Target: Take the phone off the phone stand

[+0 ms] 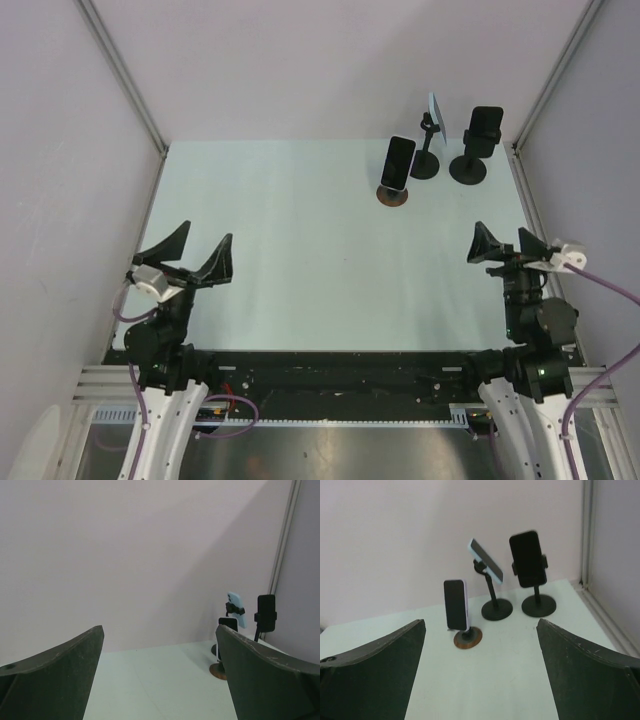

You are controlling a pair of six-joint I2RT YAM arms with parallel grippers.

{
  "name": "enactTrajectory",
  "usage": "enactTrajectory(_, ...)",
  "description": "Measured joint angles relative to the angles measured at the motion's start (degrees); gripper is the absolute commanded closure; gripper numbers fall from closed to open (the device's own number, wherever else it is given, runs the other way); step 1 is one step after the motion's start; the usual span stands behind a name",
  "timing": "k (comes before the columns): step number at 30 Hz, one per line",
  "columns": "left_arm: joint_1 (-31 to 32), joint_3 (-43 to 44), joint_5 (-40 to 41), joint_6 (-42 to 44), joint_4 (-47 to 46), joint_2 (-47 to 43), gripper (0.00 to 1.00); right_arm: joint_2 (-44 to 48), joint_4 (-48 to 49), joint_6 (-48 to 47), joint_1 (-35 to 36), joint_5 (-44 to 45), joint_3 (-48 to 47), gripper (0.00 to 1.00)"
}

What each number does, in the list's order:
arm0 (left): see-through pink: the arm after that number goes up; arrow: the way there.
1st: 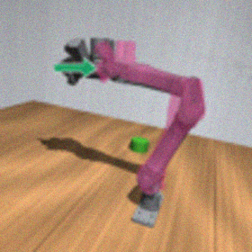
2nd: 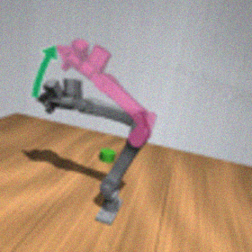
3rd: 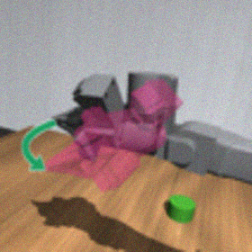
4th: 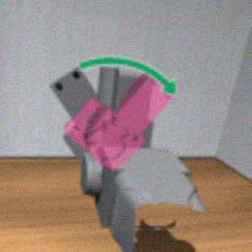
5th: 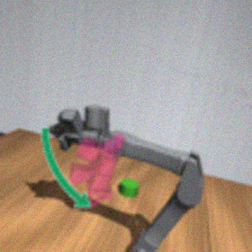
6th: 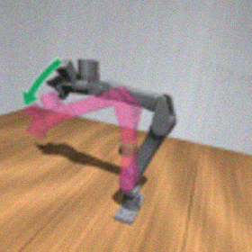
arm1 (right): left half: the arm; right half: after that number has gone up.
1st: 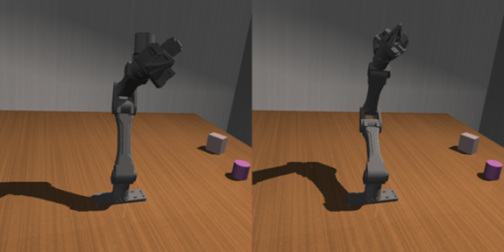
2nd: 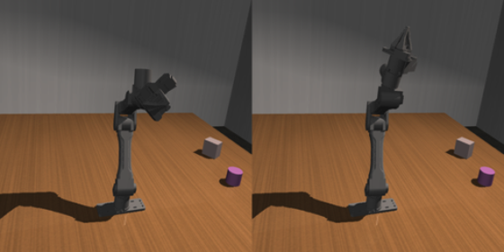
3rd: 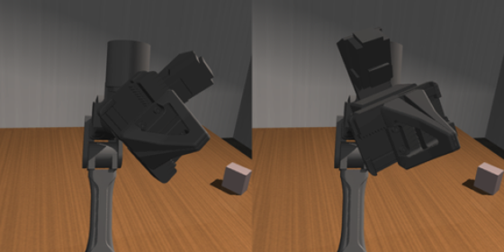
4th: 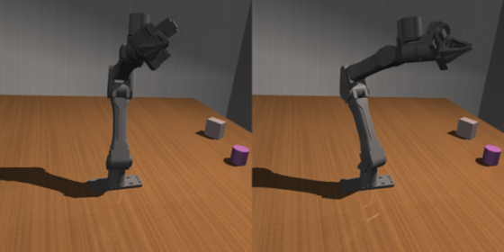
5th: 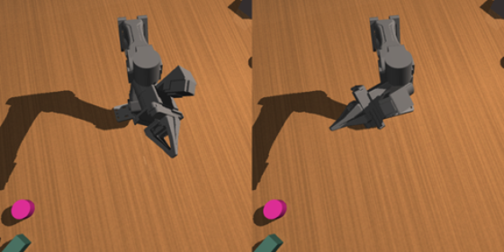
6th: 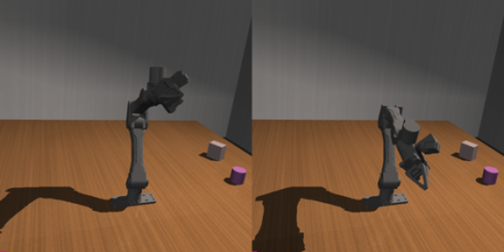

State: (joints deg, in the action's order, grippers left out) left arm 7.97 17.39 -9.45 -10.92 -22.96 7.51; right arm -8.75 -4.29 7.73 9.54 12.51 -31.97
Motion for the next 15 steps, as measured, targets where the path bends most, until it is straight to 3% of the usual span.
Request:
enactTrajectory(8,0.52,0.00,1.88,-6.71,2.93,-3.63,0.00,-20.22,-2.08,5.25,0.26,-2.32,-6.67,0.00)
enactTrajectory(15,2.89,2.49,4.81,-8.35,13.81,-3.50,0.00,-41.11,-3.26,7.87,0.26,-7.61,-19.26,0.00)
